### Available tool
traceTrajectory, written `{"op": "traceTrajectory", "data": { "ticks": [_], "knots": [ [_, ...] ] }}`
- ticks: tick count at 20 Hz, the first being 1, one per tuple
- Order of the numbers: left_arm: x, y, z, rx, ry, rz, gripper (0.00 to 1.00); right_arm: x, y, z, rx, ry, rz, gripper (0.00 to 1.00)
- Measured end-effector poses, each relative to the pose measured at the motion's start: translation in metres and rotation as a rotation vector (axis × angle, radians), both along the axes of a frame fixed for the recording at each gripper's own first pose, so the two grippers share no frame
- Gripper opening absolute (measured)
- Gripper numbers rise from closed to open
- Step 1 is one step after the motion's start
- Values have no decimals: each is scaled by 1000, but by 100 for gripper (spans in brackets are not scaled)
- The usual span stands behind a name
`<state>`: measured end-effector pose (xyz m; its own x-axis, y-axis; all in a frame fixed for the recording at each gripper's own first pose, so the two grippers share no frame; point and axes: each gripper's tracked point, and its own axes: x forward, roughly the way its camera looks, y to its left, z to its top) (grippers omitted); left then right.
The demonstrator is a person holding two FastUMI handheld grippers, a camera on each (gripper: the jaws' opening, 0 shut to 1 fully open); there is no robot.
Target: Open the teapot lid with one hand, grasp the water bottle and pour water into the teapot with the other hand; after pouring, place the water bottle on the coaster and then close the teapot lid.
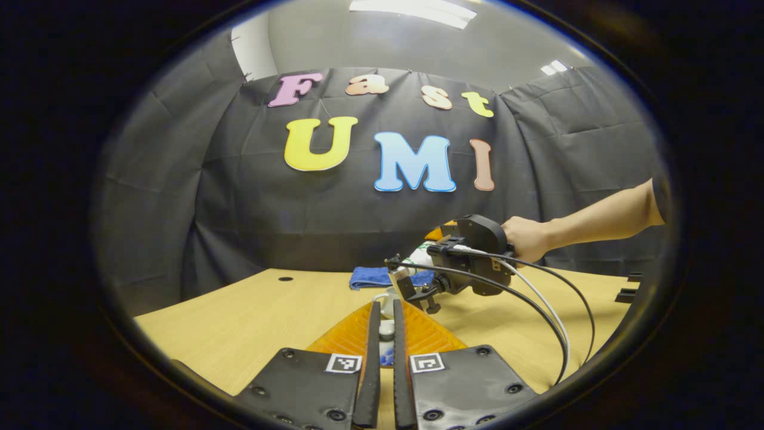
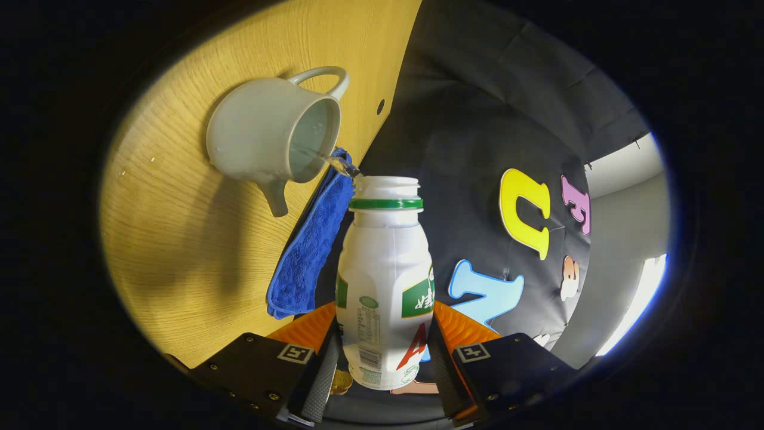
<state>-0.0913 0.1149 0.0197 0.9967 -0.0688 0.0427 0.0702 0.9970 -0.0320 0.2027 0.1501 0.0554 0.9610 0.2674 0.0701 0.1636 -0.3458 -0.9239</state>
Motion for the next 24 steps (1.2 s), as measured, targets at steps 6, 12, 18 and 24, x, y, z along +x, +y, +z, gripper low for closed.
{"op": "traceTrajectory", "data": {
  "ticks": [6,12,18,24],
  "knots": [
    [0,2,2,1,-6,3,19,-1,5,6,-48,-37,18,71],
    [1,3,1,-1,-2,6,19,-1,10,9,-78,-48,30,71],
    [0,6,1,1,-6,12,19,-2,14,10,-105,-58,39,71],
    [0,8,2,-2,-7,13,19,-4,22,14,-127,-70,57,71]
  ]
}}
